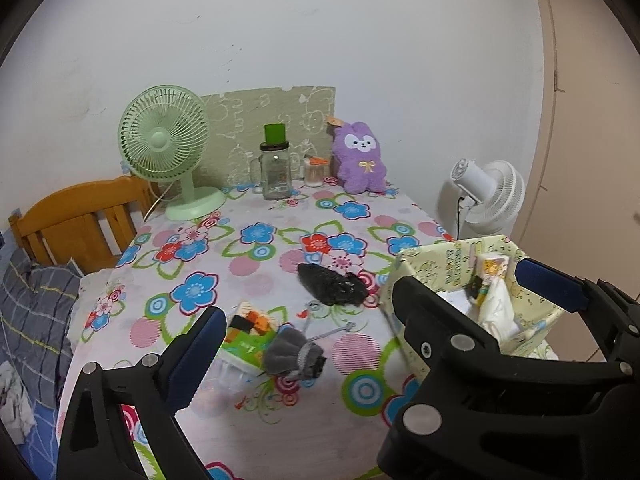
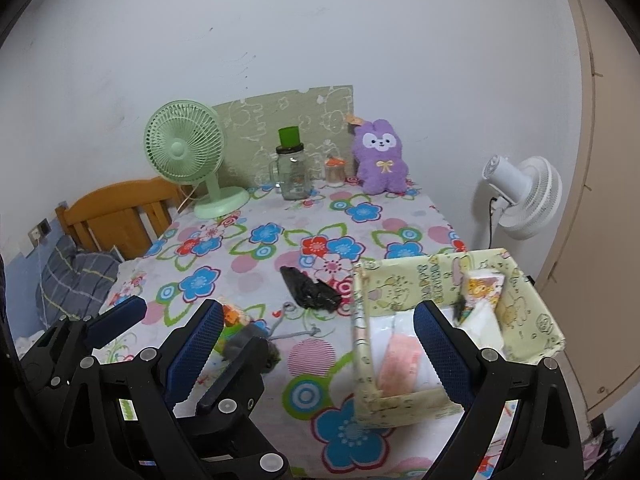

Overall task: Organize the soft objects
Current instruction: 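Lift both tools out of the box and back over the table, then grasp the grey drawstring pouch with the right tool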

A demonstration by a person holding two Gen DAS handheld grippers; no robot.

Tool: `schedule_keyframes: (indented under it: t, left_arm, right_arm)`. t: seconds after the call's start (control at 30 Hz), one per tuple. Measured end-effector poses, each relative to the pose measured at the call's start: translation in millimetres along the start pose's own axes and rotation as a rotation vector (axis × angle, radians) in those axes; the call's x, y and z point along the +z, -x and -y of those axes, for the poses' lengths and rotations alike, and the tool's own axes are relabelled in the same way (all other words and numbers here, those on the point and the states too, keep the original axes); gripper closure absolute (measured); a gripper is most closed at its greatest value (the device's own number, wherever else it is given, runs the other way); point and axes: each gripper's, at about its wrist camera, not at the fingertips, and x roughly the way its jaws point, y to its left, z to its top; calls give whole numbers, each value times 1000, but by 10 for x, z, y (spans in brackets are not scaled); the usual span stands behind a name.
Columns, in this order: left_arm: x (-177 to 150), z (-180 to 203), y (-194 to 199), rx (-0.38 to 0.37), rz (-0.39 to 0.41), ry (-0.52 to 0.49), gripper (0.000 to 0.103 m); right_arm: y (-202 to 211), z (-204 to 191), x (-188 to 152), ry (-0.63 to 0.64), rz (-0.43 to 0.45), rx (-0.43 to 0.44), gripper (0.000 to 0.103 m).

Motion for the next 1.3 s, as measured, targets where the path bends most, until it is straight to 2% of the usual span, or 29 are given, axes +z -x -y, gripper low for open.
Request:
schedule_keyframes:
  t: [0.43,0.6,0.73,1.2,1.3]
  left_arm:
    - [-124,-337,-143,37,-37,28,4]
    - [-194,-478,-252,42,-71,43,4]
    - [-257,-561,-338,46,-92,49,5]
    - [-429,-767,-612,70,-154,31,9]
    - [-461,-791,-683,73,-169,27,10]
  right_arm:
    - [-278,-306,-84,13,-26,32,6]
    - [-393,-416,-139,9,-27,19,6]
    - [-535,-493,-178,24,-69,39,6]
    - [-930,-681,-336,84,-132,67,6]
    - [-1033,-701,-370,88,-157,74,11]
